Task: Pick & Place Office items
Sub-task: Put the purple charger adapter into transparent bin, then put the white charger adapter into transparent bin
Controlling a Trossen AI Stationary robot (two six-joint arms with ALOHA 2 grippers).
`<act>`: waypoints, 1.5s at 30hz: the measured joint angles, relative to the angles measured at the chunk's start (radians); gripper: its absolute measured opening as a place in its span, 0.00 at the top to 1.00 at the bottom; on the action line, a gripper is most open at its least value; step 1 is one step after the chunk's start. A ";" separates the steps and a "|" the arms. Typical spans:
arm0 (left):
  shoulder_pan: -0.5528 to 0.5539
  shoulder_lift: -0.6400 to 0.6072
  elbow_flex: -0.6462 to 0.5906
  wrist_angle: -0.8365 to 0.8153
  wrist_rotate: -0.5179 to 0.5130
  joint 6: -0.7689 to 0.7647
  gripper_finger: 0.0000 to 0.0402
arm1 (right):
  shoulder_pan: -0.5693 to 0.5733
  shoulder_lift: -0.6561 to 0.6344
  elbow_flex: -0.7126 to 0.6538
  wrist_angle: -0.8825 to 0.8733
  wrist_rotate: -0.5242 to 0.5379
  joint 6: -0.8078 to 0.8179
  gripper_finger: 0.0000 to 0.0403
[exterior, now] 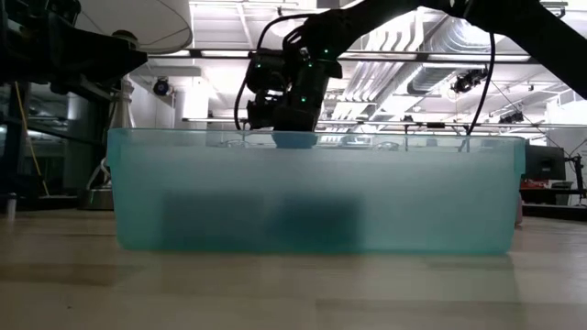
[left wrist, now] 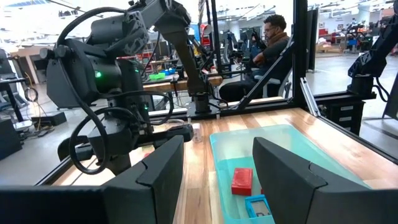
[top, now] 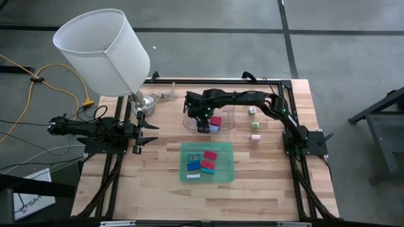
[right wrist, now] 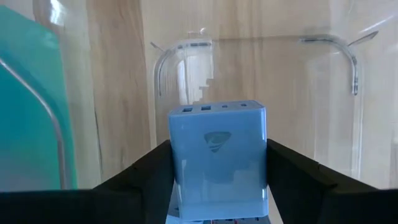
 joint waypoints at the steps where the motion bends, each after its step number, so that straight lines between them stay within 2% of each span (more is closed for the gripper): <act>1: 0.000 0.000 0.000 0.000 0.000 0.000 0.54 | 0.000 0.000 0.000 0.001 0.000 0.000 0.45; 6: 0.000 0.000 0.000 0.000 0.000 0.000 0.54 | 0.000 0.000 0.000 0.001 -0.001 0.000 0.43; 26: 0.000 0.000 0.000 0.000 0.000 0.000 0.54 | 0.007 -0.015 0.000 0.045 0.020 -0.002 0.43; 32: 0.000 0.000 0.000 0.000 0.000 0.000 0.54 | 0.033 -0.094 0.000 0.034 0.126 -0.027 0.43; 37: 0.000 0.000 0.000 0.000 0.000 0.000 0.54 | 0.029 -0.194 0.001 -0.050 0.113 -0.020 0.43; 45: 0.000 0.000 0.000 0.000 0.000 0.000 0.54 | 0.020 -0.330 0.001 -0.280 0.077 0.018 0.43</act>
